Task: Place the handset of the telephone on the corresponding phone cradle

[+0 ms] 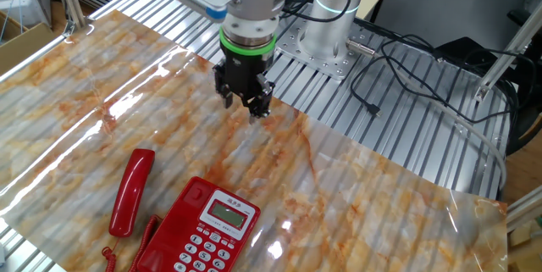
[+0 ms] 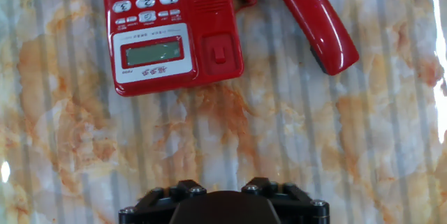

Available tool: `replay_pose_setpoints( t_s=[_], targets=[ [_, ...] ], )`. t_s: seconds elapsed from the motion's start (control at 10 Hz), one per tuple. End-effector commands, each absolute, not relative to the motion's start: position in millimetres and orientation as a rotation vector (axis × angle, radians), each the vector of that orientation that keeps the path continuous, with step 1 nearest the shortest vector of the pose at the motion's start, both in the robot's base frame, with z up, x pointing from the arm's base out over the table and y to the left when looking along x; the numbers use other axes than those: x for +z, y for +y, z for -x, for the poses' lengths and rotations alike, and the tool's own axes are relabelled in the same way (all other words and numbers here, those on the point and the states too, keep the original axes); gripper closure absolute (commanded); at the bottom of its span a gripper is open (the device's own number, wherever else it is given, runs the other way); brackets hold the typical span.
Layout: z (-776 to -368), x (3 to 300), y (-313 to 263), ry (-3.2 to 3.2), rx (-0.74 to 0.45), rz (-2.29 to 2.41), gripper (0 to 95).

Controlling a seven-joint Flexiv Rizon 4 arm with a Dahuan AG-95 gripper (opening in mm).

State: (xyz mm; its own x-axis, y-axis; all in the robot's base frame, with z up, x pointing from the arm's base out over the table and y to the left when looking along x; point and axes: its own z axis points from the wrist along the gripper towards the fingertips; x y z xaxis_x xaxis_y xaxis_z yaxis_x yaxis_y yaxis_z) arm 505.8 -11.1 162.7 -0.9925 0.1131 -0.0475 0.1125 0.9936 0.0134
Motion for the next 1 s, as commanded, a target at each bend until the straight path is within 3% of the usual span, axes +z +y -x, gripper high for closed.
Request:
replay_pose_setpoints(
  t_s=[0.1,1.0],
  targets=[
    [-518.7,163.4,-23.1,3.096,0.018,-0.128,95.0],
    [-605.8,164.3,-71.8,3.099,0.019,-0.002,95.0]
  ],
)
